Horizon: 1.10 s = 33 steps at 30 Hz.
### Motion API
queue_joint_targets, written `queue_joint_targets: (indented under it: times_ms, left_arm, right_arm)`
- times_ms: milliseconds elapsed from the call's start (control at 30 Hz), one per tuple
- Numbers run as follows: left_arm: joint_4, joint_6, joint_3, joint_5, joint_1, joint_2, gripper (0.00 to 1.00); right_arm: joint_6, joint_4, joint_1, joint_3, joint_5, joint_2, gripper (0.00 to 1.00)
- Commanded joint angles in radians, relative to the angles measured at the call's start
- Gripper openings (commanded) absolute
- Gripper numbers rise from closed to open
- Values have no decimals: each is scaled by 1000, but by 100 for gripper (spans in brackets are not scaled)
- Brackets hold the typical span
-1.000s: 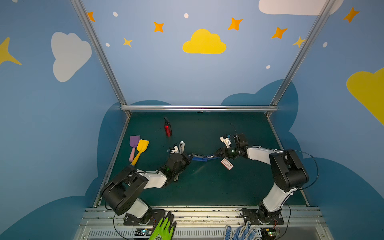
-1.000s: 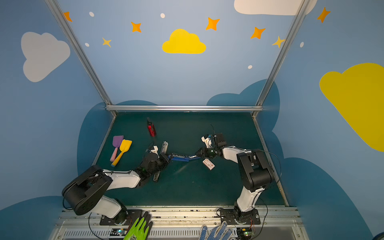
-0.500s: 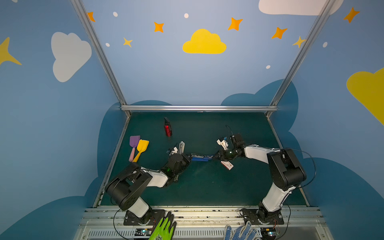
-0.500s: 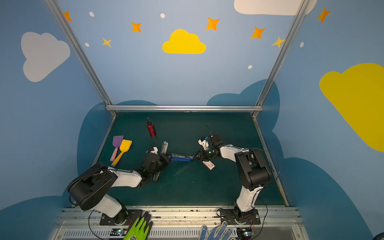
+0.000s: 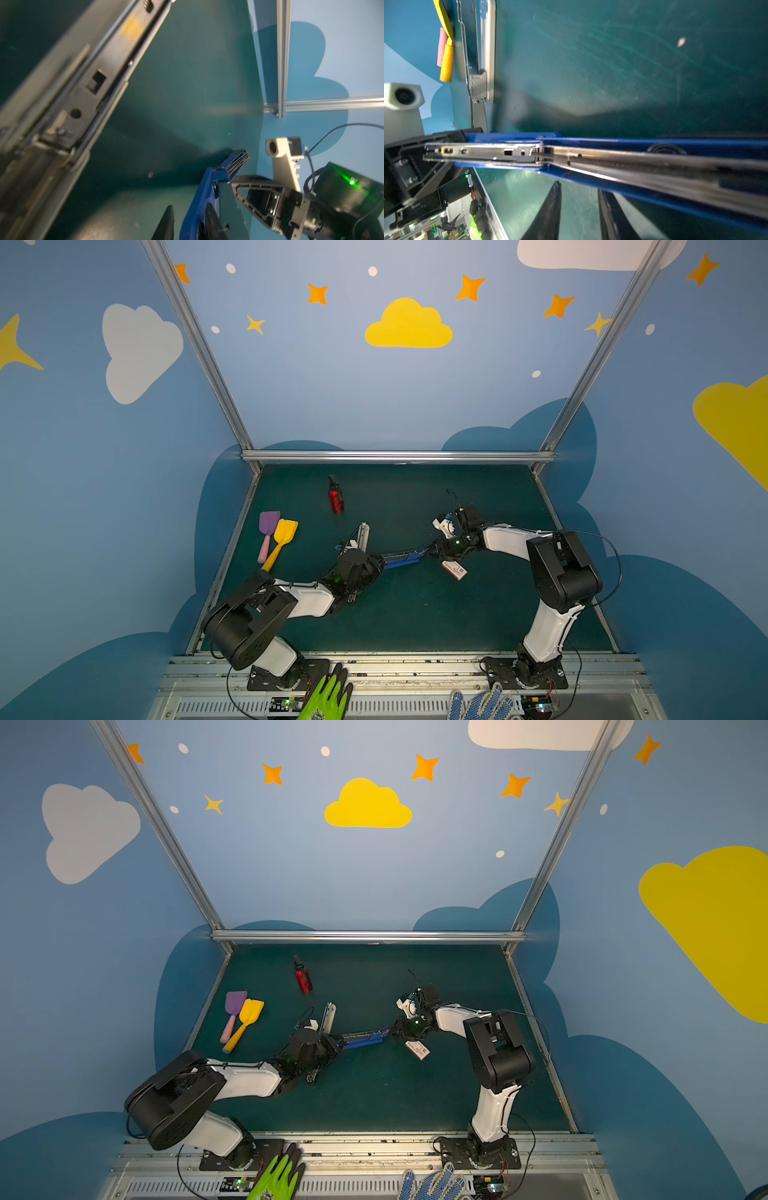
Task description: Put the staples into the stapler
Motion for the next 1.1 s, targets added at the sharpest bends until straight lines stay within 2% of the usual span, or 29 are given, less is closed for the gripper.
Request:
queue_joint_targets:
  times_ms: [0, 200, 300, 367, 500, 733, 867, 933, 1067]
  left_arm:
    - [-121, 82, 7, 9, -20, -17, 25]
    - [-207, 142, 39, -8, -55, -20, 23]
    - [-222, 175, 44, -21, -62, -42, 14]
    - [-260, 201, 59, -37, -73, -53, 13]
    - [-287, 215, 66, -50, -84, -60, 12]
    - [-282, 203, 64, -56, -84, -49, 14]
    - [-306, 198, 74, -52, -84, -37, 18]
    - [-320, 191, 78, -53, -83, -37, 24]
    - [-334, 187, 70, -51, -79, -48, 25]
  right_arm:
    - [19, -5, 2, 29, 25, 29, 32]
    - [29, 9, 3, 37, 34, 43, 31]
    - [40, 55, 1, 11, 27, 27, 31]
    - [55, 93, 0, -11, 4, 10, 32]
    - [109, 117, 0, -34, -12, -37, 38]
    - [241, 102, 13, -41, -11, -48, 46]
    - [285, 68, 27, -6, -4, -1, 45]
    - [314, 70, 32, 10, 3, 29, 45]
    - [344, 66, 35, 41, 50, 56, 40]
